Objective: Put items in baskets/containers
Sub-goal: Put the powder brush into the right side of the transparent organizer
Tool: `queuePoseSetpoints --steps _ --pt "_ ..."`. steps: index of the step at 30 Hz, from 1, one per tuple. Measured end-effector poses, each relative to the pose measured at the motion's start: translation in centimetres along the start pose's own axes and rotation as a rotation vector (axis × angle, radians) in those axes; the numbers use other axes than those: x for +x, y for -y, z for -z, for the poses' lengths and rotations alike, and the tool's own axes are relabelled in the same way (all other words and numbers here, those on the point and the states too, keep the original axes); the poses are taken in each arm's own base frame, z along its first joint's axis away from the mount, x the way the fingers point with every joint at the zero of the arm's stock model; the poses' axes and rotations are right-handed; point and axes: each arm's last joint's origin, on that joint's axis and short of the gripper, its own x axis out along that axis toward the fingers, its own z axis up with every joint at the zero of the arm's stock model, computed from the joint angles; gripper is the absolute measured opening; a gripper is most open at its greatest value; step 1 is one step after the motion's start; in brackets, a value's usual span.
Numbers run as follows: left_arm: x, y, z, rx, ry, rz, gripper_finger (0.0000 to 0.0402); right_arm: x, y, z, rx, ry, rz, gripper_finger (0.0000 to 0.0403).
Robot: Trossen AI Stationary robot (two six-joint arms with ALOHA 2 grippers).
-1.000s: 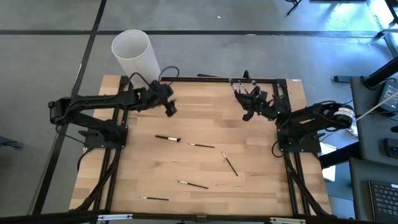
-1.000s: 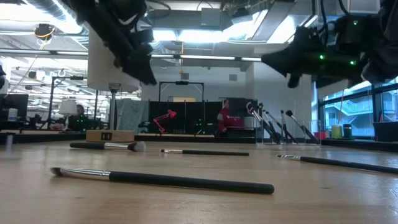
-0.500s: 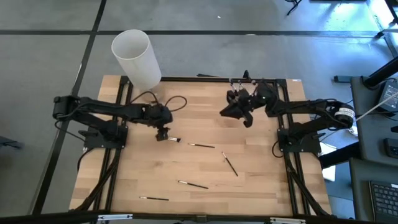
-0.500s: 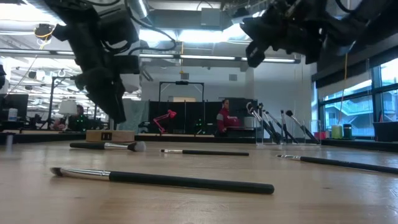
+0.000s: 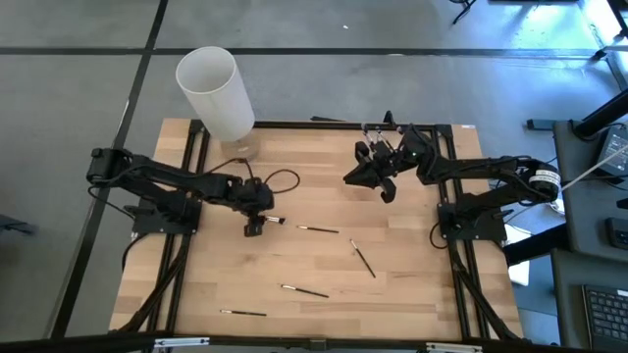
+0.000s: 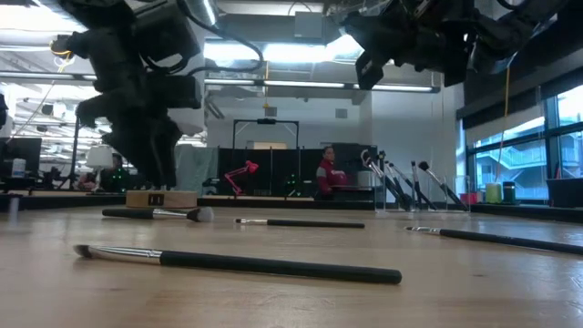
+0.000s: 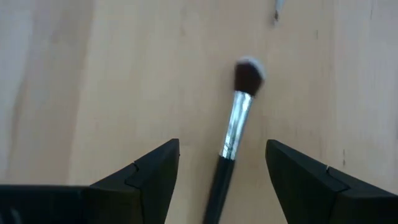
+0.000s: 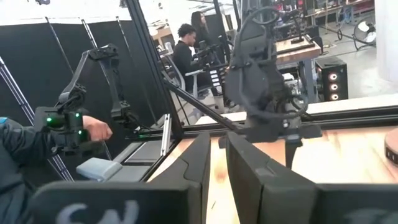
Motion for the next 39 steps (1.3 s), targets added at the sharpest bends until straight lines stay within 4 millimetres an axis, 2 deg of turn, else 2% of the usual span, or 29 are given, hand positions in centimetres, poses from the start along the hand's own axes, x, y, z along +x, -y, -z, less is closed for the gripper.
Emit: queuePoseSetpoints --steps 10,13,16,24,27,30,33,36,39 --pt "2.6 0.8 0.7 0.047 -0.124 -0.032 0.0234 0.0 0.0 0.0 -0.014 -0.003 0.001 0.0051" --pt "3.2 0.8 0.8 0.05 -0.146 -0.029 0.0218 0.0 0.0 0.0 -0.015 -0.003 0.001 0.0051" --pt "3.4 0.9 0.9 0.063 -0.159 -0.009 0.0185 0.0 0.0 0.0 -0.017 -0.003 0.001 0.0051" --pt "3.4 0.9 0.8 0.061 -0.142 0.007 0.0066 0.0 0.0 0.0 -0.014 -0.003 0.001 0.0051" --pt "3.5 0.8 0.7 0.045 -0.132 -0.025 0.0041 0.0 0.0 0.0 -0.011 -0.003 0.001 0.0051" --pt "3.5 0.7 0.5 0.01 -0.103 -0.072 0.0039 0.0 0.0 0.0 -0.011 -0.003 0.001 0.0051" --pt "3.3 0.5 0.2 -0.038 -0.083 -0.138 0.0057 0.0 0.1 0.0 -0.011 0.002 0.018 0.0051" --pt "2.4 0.4 -1.0 -0.081 -0.012 -0.186 0.0071 0.0 0.2 0.0 -0.009 0.016 0.059 0.0051" --pt "1.6 0.3 -2.3 -0.071 0.05 -0.207 0.0067 0.1 0.4 -0.1 0.013 0.06 0.185 0.0051"
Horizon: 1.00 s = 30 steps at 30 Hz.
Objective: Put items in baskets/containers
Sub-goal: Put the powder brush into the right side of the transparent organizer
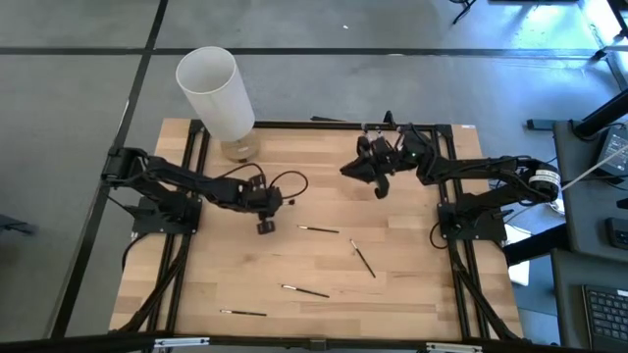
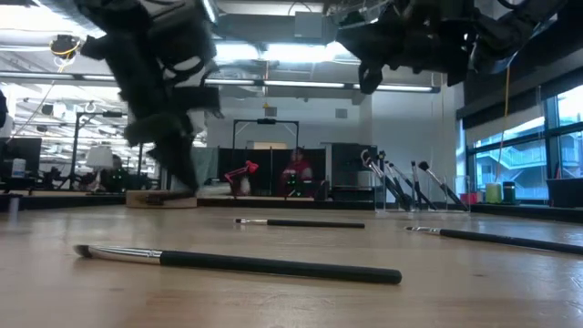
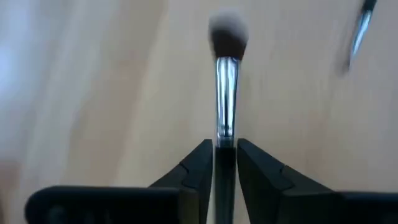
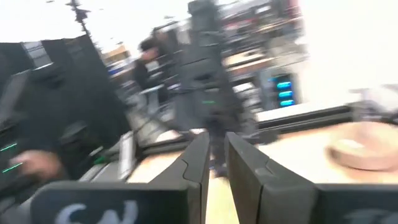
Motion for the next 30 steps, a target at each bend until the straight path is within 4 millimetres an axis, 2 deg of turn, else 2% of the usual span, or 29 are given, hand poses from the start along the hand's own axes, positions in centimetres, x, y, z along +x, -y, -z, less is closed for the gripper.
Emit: queuePoseSetpoints --steps 5,8,11,14,19,23,30 --pt "-1.3 -0.8 -3.7 -0.035 0.248 -0.037 0.0041 0.5 -0.3 0.3 0.021 0.042 0.158 0.0051" --pt "-1.8 -1.5 -5.6 -0.091 0.406 -0.034 0.0025 0.8 -0.7 0.5 0.037 0.049 0.172 0.0052" --pt "-2.0 -2.2 -6.5 -0.128 0.49 -0.016 0.0011 1.1 -1.2 0.6 0.065 0.046 0.151 0.0052" --pt "-1.7 -2.6 -6.2 -0.113 0.451 0.007 0.0002 1.4 -1.9 0.8 0.086 0.039 0.124 0.0052" --pt "-0.8 -2.7 -3.8 -0.101 0.186 0.021 0.0009 1.8 -2.7 1.0 0.106 0.037 0.09 0.0052" --pt "-0.7 -2.6 -2.0 -0.13 0.007 0.008 0.004 2.1 -3.4 1.2 0.119 0.036 0.083 0.0052" --pt "-0.7 -2.6 -2.0 -0.179 0.016 0.009 0.011 2.9 -4.9 3.0 0.136 -0.005 0.27 0.0052"
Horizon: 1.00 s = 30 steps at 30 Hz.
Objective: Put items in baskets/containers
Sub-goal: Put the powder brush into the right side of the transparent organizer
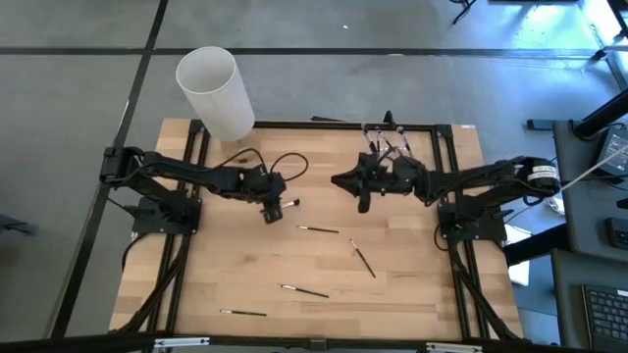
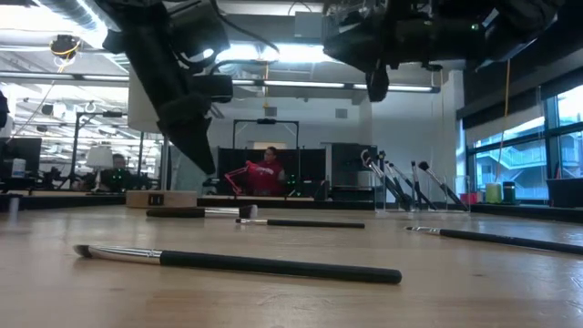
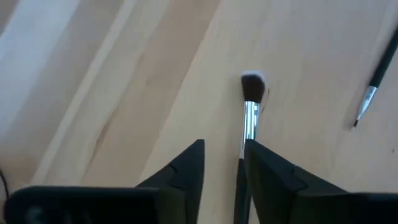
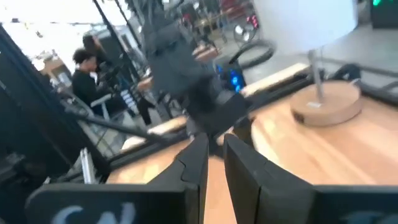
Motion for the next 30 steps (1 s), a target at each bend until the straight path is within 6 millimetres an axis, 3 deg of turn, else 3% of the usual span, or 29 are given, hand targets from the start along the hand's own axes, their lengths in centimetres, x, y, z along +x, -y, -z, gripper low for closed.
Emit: queuePoseSetpoints --steps 8,18,30 --pt "0.2 -0.7 0.0 -0.044 -0.023 -0.004 0.0126 0.0 -0.6 0.3 0.003 -0.034 -0.078 0.0052" --pt "0.4 0.5 0.6 0.04 0.004 0.037 0.0136 0.0 -0.7 0.3 -0.001 -0.035 -0.08 0.0052" --pt "4.0 1.4 1.9 0.095 -0.11 -0.011 0.0156 0.0 -0.6 0.2 -0.008 -0.026 -0.081 0.0052"
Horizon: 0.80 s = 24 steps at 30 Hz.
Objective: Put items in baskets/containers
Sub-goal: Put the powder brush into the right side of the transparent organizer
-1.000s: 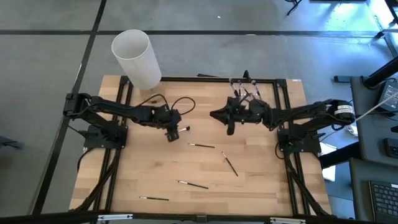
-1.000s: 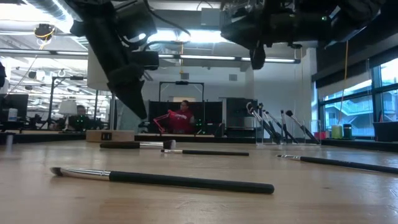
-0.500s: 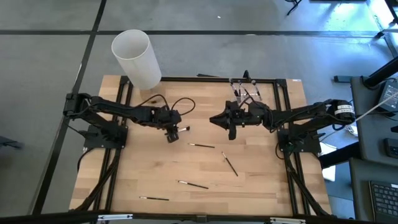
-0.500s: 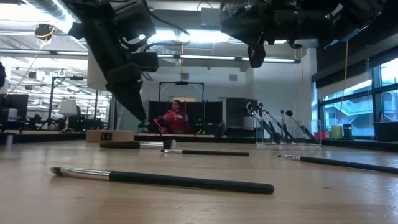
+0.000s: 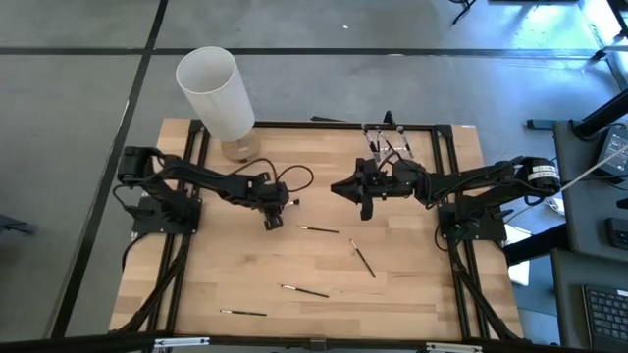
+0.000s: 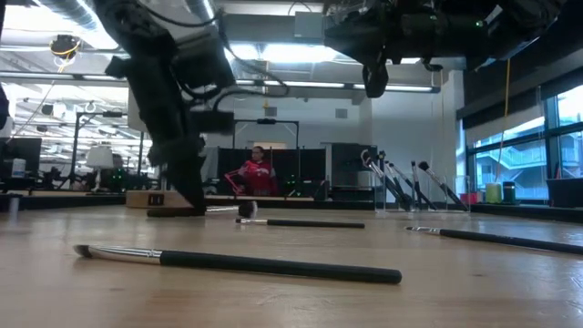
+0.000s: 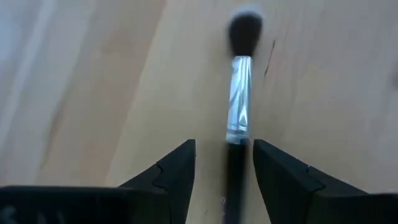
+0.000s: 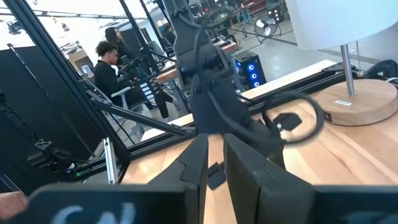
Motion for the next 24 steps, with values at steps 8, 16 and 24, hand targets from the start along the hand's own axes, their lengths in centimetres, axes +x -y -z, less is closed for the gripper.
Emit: queuePoseSetpoints --steps 8,16,24 --pt "1.3 0.3 0.3 0.024 -0.05 0.004 0.0101 0.0 0.0 0.0 -0.02 0.0 0.0 0.0052" --pt "1.4 0.3 0.4 0.008 -0.05 -0.005 0.0035 0.0 0.0 0.0 -0.017 -0.001 0.0 0.0052" --pt "1.5 0.2 -0.3 -0.037 0.048 -0.079 0.0062 -0.1 0.5 0.2 -0.015 -0.055 -0.029 0.0052"
